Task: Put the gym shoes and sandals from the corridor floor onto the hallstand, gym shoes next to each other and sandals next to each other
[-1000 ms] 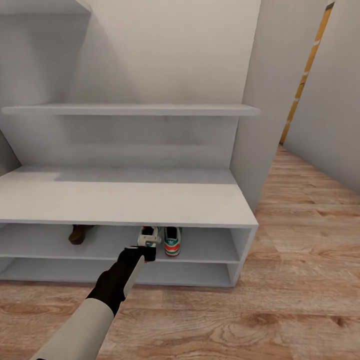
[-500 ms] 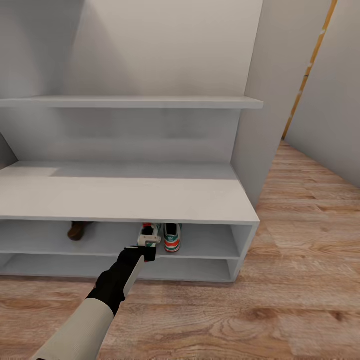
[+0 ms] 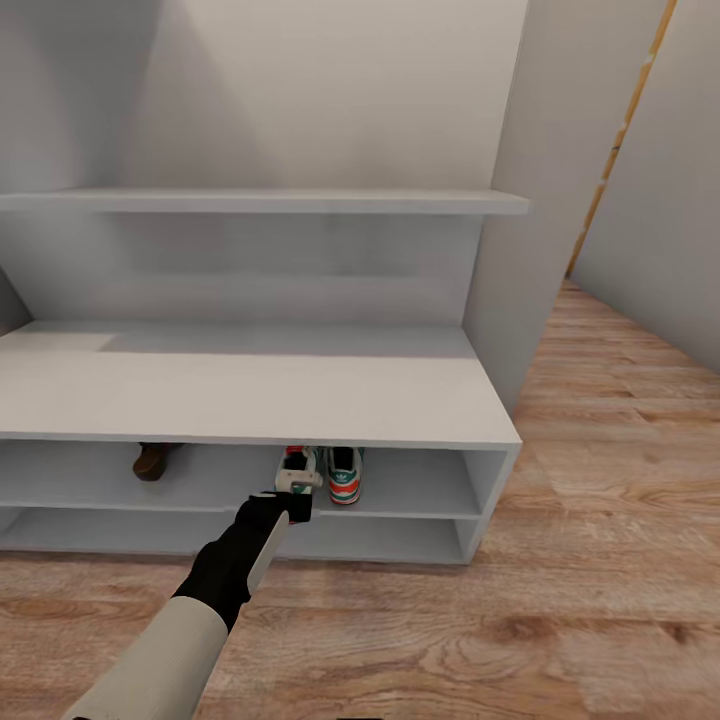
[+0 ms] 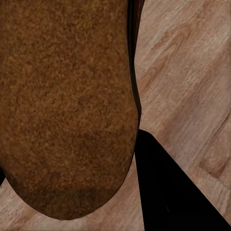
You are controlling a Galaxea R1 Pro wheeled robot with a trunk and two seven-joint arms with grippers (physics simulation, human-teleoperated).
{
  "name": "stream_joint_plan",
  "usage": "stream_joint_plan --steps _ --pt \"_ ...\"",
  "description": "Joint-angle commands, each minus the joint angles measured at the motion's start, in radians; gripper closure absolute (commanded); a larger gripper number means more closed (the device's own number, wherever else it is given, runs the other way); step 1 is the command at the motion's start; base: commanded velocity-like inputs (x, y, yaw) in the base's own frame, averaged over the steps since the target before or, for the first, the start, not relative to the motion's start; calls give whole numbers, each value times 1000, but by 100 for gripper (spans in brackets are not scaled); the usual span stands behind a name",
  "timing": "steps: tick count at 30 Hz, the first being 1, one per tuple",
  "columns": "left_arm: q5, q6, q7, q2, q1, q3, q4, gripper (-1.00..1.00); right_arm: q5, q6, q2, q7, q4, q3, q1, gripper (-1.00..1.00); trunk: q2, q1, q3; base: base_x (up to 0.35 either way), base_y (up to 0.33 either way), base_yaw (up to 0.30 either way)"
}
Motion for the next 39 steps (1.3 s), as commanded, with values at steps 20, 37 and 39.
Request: stream_joint_plan --steps 20,37,39 --pt "11 -48 6 2 4 -5 -1 100 3 6 0 3 -1 -5 -2 100 0 0 -1 85 0 0" --pt "11 -52 6 1 5 -5 56 100 3 6 0 3 -1 -5 -2 100 0 0 -1 0 0 0" --pt "11 -52 6 2 5 -5 58 100 3 6 0 3 -1 -5 -2 100 0 0 -1 0 0 0"
